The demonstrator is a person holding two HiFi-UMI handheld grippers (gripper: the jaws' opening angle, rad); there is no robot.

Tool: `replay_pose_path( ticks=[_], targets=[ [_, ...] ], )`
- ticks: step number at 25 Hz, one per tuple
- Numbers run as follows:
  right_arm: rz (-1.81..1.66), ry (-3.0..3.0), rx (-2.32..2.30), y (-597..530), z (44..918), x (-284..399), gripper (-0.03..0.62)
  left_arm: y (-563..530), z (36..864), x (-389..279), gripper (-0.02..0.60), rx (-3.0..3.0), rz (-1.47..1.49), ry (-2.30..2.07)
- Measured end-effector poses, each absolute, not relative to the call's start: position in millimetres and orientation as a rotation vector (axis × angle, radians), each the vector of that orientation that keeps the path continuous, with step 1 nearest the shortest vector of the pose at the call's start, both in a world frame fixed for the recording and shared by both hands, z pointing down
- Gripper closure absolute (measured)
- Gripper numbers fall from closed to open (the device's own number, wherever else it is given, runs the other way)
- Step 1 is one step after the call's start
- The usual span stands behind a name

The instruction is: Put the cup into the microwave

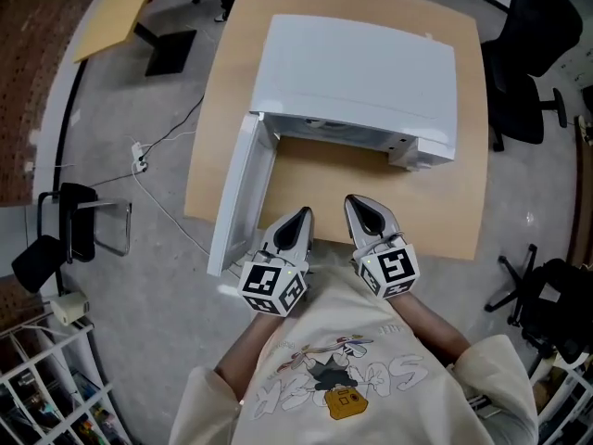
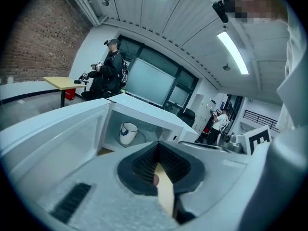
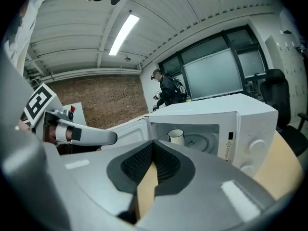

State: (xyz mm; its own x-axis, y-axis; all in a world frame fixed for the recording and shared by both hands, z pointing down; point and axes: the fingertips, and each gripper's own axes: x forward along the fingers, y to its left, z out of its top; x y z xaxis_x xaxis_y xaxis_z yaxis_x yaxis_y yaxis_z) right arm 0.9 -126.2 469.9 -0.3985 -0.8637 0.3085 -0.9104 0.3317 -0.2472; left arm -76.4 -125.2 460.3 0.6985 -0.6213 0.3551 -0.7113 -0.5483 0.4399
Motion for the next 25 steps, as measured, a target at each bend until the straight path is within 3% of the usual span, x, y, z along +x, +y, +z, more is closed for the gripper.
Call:
replay_pose_path(
  ticks=[25],
  targets=[
    [0.597,-2.342,1.699,-108,480,23,0.589,-119,469,-59,0.577,2.365,0.259,-0.954]
  ],
)
